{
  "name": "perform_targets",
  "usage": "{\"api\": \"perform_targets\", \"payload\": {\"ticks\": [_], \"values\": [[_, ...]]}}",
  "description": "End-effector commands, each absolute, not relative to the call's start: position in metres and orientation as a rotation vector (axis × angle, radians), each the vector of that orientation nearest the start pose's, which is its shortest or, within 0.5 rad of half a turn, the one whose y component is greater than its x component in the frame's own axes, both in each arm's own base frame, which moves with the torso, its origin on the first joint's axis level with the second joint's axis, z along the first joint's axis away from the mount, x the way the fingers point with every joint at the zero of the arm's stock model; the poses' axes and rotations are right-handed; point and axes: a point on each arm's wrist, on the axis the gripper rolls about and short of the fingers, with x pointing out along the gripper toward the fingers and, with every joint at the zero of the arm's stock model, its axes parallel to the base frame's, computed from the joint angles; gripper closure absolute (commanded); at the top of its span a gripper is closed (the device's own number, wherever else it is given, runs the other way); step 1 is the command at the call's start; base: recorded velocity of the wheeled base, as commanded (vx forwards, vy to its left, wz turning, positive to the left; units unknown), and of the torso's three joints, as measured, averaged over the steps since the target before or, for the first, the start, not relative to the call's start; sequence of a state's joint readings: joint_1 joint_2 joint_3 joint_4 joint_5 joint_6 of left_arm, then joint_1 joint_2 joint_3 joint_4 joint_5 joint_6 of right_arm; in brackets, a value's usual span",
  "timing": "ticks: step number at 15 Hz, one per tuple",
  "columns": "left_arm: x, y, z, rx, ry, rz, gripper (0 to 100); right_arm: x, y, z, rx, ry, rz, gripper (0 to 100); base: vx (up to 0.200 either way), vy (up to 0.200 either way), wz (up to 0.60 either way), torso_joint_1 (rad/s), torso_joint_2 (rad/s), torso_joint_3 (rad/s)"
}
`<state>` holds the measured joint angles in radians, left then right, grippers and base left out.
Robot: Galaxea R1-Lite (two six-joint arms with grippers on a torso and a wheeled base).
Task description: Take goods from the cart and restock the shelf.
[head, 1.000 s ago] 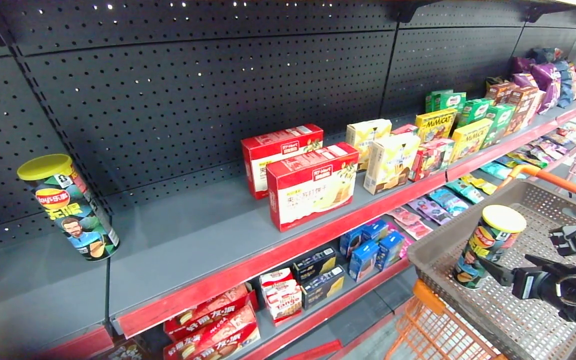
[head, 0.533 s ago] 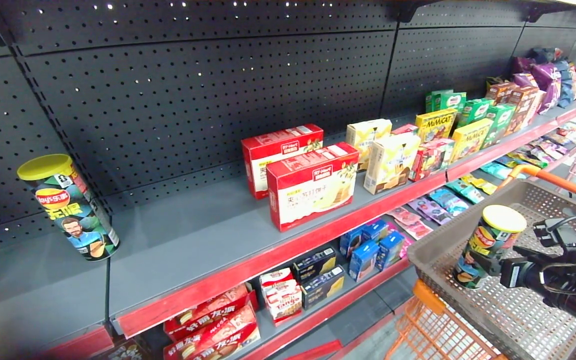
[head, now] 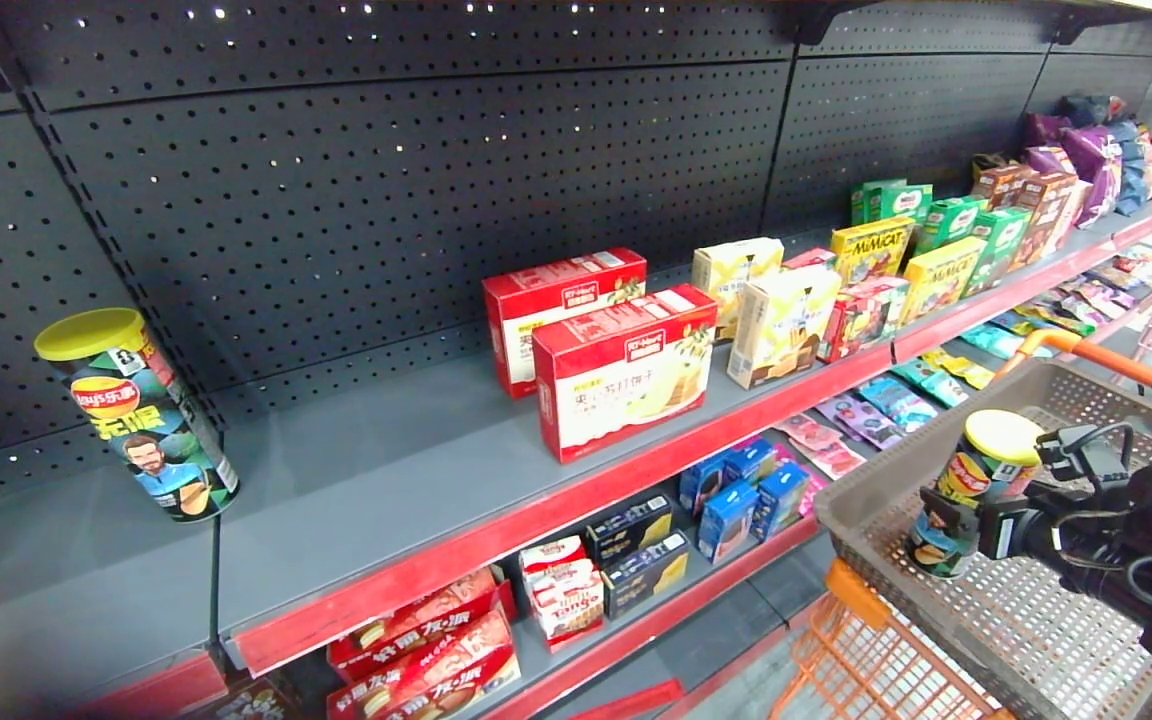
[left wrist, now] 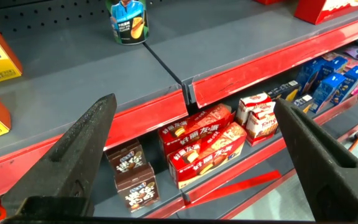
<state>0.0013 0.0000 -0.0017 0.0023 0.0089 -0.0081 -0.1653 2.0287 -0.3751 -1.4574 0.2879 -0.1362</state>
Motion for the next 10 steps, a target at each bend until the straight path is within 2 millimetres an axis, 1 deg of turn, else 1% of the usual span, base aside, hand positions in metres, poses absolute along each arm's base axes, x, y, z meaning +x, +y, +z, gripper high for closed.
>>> {"api": "perform_targets", "payload": {"ticks": [1,4,7,8,10], "values": [[-0.023,0.000,0.076,-0.008,0.001,0.011,0,0.299,-0.038,0.064,-0.095,0.182,0.152,0,0.000,0.000,0.00,0.000,0.00,0.000],[-0.023,0.000,0.076,-0.008,0.000,0.011,0,0.310,-0.037,0.061,-0.099,0.167,0.159,0,0.000,0.000,0.00,0.000,0.00,0.000],[-0.023,0.000,0.076,-0.008,0.000,0.011,0,0.312,-0.037,0.063,-0.103,0.156,0.158,0,0.000,0.000,0.00,0.000,0.00,0.000],[-0.023,0.000,0.076,-0.009,0.000,0.011,0,0.315,-0.038,0.061,-0.105,0.147,0.159,100,0.000,0.000,0.00,0.000,0.00,0.000],[-0.023,0.000,0.076,-0.009,0.001,0.011,0,0.317,-0.038,0.062,-0.126,0.134,0.158,100,0.000,0.000,0.00,0.000,0.00,0.000]]}}
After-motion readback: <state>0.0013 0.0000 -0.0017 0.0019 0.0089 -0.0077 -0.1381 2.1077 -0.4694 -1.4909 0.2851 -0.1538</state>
